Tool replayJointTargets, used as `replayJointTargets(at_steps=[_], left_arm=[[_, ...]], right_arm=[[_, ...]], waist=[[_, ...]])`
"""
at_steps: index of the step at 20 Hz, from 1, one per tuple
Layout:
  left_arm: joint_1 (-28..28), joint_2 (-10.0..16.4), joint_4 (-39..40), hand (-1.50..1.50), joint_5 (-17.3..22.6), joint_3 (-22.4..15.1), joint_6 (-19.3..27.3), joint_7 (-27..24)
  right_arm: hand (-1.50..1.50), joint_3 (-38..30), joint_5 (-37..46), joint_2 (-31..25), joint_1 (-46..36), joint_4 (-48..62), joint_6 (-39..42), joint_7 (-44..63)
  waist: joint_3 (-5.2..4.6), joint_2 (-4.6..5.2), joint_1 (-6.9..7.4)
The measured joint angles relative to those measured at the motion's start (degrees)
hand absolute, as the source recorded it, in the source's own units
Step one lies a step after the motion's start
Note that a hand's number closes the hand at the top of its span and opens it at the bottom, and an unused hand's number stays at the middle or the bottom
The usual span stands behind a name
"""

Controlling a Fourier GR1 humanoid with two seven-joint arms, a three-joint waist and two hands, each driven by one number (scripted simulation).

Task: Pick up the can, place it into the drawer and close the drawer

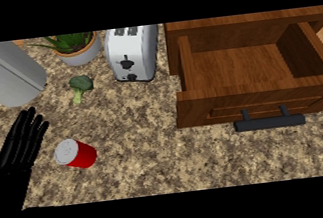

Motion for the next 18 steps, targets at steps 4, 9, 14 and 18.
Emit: replayJointTargets(at_steps=[4, 9, 14, 18], left_arm=[[-0.65, -0.49, 3.94, -1.50, -0.62, 0.74, -0.68, -2.48], [-0.48, -1.24, 7.96, -1.50, -2.11, 1.36, -0.94, -6.27], [-0.65, -1.86, 14.25, -1.50, -3.90, 1.97, -0.98, -11.43], [-1.56, -1.59, 17.93, -1.50, -4.46, 3.10, -1.12, -14.15]], right_arm=[[-1.50, -1.74, -0.77, -0.33, -1.09, 1.28, 0.90, 0.20], [-1.50, -2.23, -0.43, 0.56, -0.16, 2.15, 2.41, -1.57], [-1.50, -3.11, -0.55, 0.51, -0.88, 1.79, 2.92, -0.74], [-1.50, -3.41, -0.14, 1.06, -0.82, 2.08, 3.70, -1.45]], waist=[[0.01, 0.02, 0.04], [0.00, 0.01, 0.05], [0.00, 0.02, 0.05], [0.01, 0.02, 0.04]])
